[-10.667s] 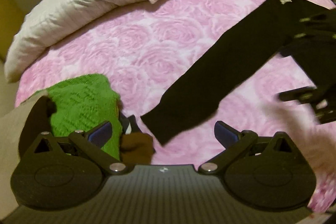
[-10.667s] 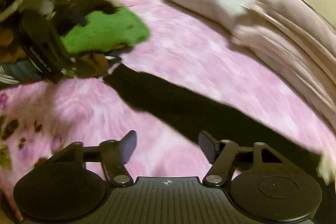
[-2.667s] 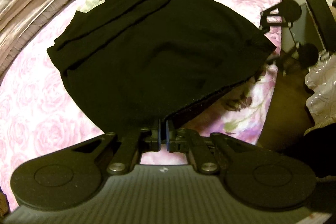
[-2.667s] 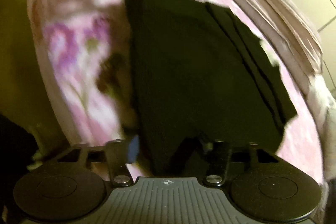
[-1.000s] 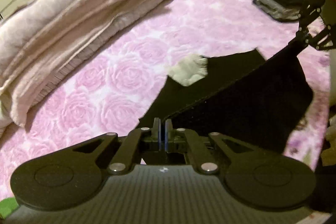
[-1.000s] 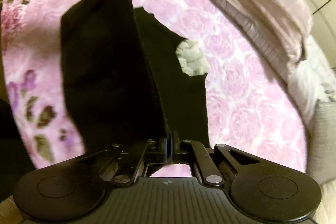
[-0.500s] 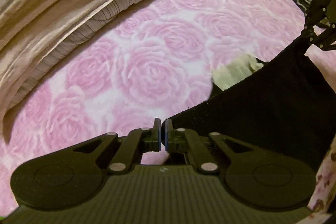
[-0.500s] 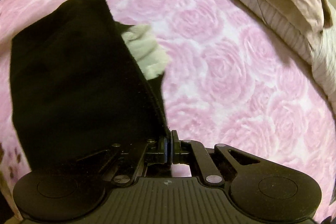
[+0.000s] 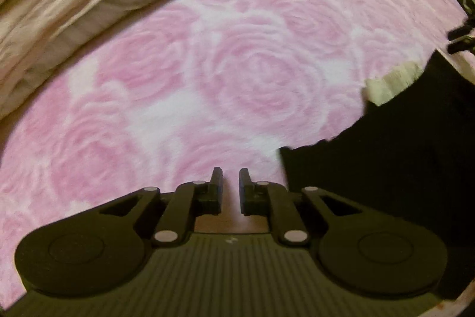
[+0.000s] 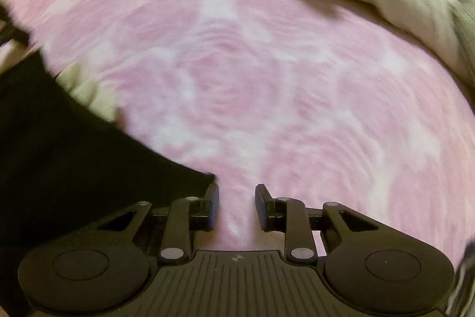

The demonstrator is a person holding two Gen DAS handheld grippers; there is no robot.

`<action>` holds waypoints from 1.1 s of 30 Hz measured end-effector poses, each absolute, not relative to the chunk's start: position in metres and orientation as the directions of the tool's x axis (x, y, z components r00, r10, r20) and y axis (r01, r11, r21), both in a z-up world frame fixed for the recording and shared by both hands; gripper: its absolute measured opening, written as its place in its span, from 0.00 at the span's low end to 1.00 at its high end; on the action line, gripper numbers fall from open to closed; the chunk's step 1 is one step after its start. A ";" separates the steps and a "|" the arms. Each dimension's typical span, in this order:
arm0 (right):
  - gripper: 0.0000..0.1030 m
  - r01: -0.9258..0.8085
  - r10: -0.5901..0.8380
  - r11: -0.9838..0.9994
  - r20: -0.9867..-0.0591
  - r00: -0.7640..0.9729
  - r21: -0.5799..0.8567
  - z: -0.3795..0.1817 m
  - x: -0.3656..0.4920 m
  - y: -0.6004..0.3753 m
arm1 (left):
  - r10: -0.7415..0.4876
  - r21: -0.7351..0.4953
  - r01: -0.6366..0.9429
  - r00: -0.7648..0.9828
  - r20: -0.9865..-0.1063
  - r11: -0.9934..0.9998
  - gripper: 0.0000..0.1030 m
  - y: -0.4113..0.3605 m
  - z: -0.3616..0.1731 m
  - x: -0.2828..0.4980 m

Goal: Fold large clothes

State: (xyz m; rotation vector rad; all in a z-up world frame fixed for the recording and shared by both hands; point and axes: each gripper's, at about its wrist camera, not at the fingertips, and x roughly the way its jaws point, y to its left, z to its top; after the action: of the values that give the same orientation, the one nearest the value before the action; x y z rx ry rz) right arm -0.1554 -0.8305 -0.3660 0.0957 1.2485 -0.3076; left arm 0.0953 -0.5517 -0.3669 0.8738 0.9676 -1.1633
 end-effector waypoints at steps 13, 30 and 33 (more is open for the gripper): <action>0.23 0.395 0.088 0.881 -0.910 0.405 0.261 -0.352 -0.248 -0.721 | -0.325 -0.141 0.989 -0.119 -0.938 0.045 0.12 -0.481 -0.365 -0.016; 0.37 0.226 -0.071 0.974 -0.899 0.432 0.032 -0.321 -0.327 -0.662 | -0.406 0.194 0.973 0.126 -0.905 -0.129 0.18 -0.402 -0.330 -0.057; 0.47 0.061 -0.080 0.996 -0.897 0.434 -0.059 -0.327 -0.329 -0.616 | -0.438 0.260 0.904 0.093 -0.894 -0.339 0.35 -0.373 -0.339 -0.113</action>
State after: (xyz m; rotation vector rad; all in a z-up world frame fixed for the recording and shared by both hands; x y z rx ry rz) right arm -0.3293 -0.6163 -0.3273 -0.0188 1.1186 -0.0881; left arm -0.1131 -0.3728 -0.3390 1.2337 0.5397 -1.5155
